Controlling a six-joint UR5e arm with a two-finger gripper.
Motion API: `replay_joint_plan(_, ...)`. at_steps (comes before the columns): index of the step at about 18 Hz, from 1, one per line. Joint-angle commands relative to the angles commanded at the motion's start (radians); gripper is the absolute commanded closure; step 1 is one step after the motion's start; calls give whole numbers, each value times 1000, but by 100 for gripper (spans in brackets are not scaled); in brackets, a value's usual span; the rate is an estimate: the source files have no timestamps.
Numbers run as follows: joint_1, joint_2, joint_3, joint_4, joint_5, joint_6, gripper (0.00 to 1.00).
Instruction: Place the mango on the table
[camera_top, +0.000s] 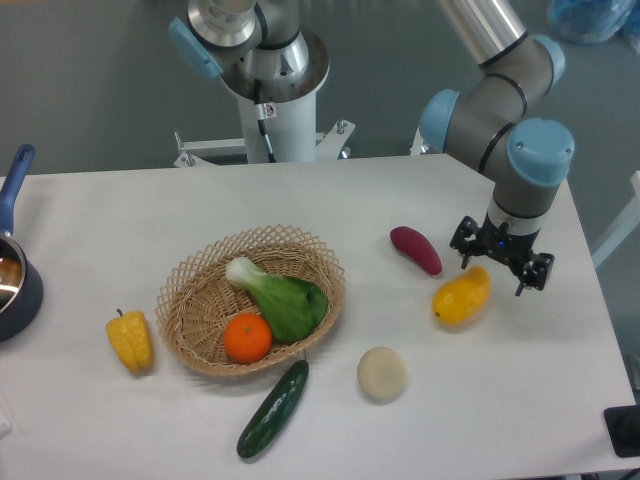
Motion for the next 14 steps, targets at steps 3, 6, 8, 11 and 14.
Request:
replay_joint_plan(3,-3,25,-1,-20,6,30,0)
replay_joint_plan(6,35,80,-1,-63,5,142,0)
replay_joint_plan(8,78,109,8,-115,-6,199,0)
replay_joint_plan(11,119,127,0,-121,-15,317,0)
replay_joint_plan(14,167,132,-11,-120,-73,417,0)
